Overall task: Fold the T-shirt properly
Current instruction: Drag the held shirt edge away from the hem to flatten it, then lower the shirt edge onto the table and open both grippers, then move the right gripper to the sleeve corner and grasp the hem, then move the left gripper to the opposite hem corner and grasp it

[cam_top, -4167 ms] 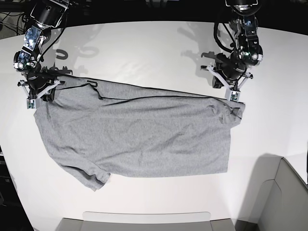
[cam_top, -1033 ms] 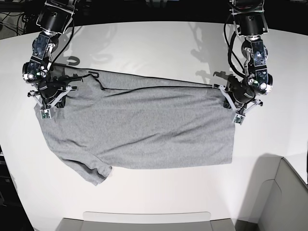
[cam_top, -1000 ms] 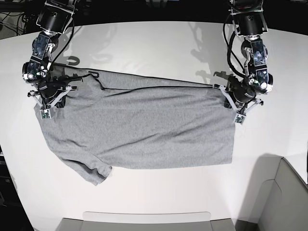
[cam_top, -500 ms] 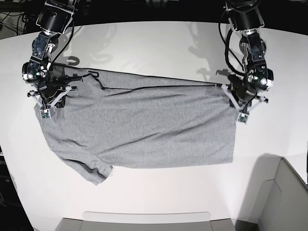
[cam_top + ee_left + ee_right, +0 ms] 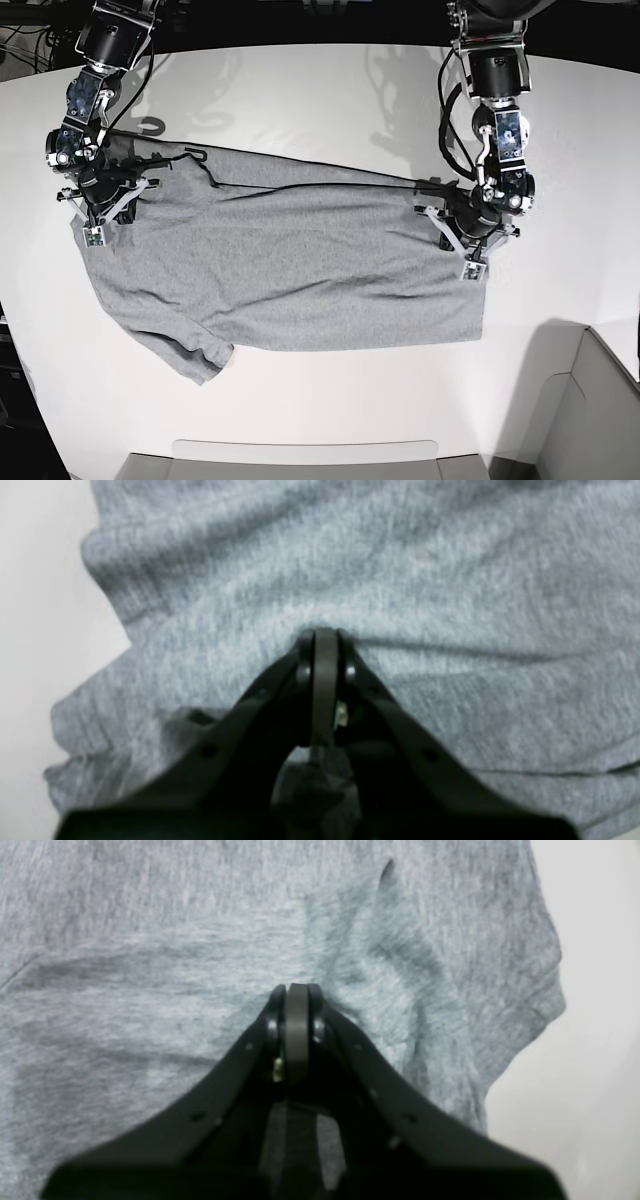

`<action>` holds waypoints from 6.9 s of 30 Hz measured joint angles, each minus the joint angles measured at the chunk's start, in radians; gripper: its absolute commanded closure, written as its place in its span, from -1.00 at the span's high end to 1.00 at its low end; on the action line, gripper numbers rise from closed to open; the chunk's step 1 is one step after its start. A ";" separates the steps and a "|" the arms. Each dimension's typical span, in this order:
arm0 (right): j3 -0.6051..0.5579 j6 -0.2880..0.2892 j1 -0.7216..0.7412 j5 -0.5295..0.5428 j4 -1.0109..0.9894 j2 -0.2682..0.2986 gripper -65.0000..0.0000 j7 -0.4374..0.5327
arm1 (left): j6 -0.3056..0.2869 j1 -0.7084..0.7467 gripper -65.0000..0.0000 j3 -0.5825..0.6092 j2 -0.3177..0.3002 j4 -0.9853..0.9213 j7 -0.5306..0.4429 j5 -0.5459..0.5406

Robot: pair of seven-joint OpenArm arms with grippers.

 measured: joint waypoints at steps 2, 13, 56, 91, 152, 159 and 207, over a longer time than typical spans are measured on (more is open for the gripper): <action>0.002 0.042 0.001 -0.013 0.000 0.002 -1.00 0.002 | -0.020 0.067 -1.00 0.002 -0.027 0.035 -0.040 -0.023; -0.002 0.136 -0.104 0.008 0.081 -0.001 -1.00 0.040 | -0.129 0.316 -1.00 -0.017 -0.105 0.130 -0.192 -0.107; 0.260 0.231 -0.091 -0.055 0.190 -0.089 -1.00 -0.093 | -0.153 0.532 -1.00 -0.219 -0.024 0.469 -0.001 0.003; 0.037 0.231 0.283 -0.386 0.195 -0.164 -1.00 -0.101 | -0.138 0.261 -1.00 -0.221 -0.021 0.621 0.026 0.036; -0.188 0.156 0.613 -0.175 -0.819 0.037 -0.10 0.277 | -0.132 0.252 -1.00 -0.221 0.045 0.618 0.027 0.040; -0.192 0.008 0.654 -0.149 -1.028 0.072 -0.11 0.514 | -0.132 0.252 -1.00 -0.221 0.045 0.618 0.027 0.040; -0.311 0.180 0.674 -0.118 -1.009 0.045 -0.11 0.387 | -0.218 -0.398 -0.19 -0.225 -0.260 -0.482 -0.030 0.039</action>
